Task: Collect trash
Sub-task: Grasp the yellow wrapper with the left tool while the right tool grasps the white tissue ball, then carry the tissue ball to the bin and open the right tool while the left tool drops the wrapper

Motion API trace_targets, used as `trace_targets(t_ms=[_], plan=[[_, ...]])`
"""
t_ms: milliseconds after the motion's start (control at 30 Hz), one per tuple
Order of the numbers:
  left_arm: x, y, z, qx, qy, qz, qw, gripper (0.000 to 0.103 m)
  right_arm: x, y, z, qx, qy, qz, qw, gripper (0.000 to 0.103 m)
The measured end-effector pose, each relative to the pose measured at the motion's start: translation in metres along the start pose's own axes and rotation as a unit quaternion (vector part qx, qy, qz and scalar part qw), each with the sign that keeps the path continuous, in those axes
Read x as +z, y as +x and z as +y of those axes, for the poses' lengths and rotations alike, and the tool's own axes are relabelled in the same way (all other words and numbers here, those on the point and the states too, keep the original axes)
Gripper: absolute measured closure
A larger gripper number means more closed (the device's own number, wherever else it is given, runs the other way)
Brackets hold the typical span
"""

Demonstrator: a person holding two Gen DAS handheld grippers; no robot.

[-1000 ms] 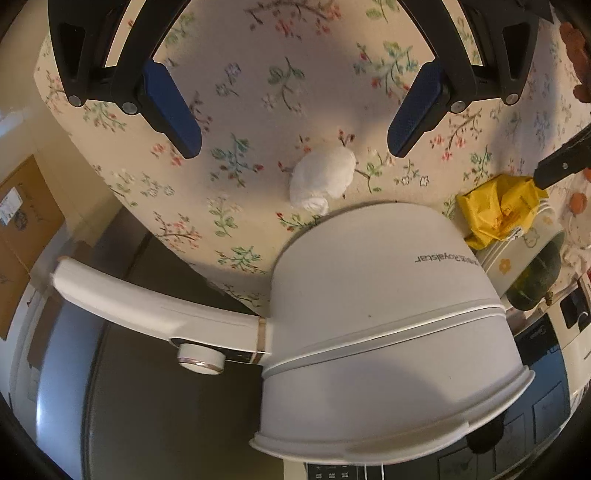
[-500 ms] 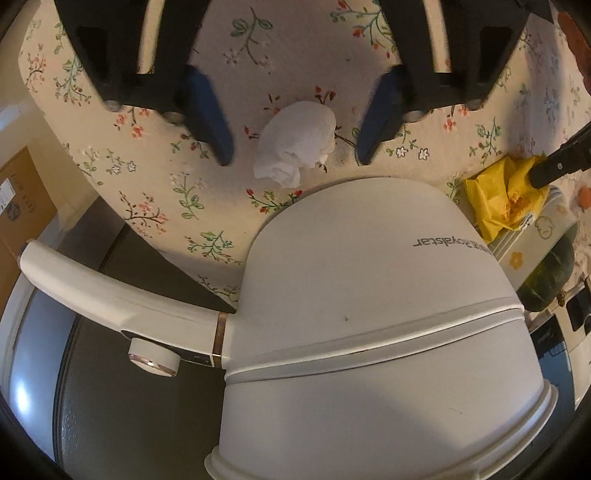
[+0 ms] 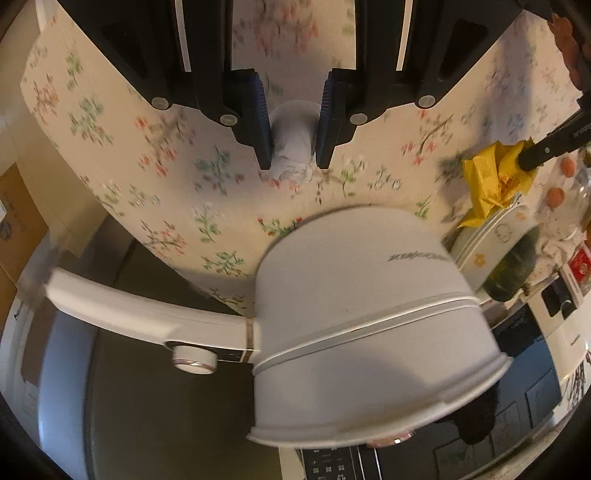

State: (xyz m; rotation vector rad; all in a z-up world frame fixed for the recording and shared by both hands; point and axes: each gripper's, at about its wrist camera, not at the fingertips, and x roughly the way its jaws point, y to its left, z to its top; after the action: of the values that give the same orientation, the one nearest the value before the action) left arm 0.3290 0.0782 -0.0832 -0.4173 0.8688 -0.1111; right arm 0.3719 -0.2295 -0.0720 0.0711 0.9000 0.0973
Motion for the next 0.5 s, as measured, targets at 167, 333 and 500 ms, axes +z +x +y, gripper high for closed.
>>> trace_targets(t_ms=[167,333,500], plan=[[-0.023,-0.039,0.0,0.003,0.014,0.004,0.9999,0.092,-0.024,-0.035,0.009,0.005,-0.014,0.018,1.0,0.079],[-0.051,-0.073,-0.002,0.008,0.027,0.015,0.9995,0.092,-0.051,-0.066,0.024,-0.003,-0.043,0.041,0.998,0.079],[-0.08,-0.102,-0.006,0.011,0.027,0.031,0.9991,0.092,-0.07,-0.099,0.035,-0.001,-0.07,0.05,0.996,0.079]])
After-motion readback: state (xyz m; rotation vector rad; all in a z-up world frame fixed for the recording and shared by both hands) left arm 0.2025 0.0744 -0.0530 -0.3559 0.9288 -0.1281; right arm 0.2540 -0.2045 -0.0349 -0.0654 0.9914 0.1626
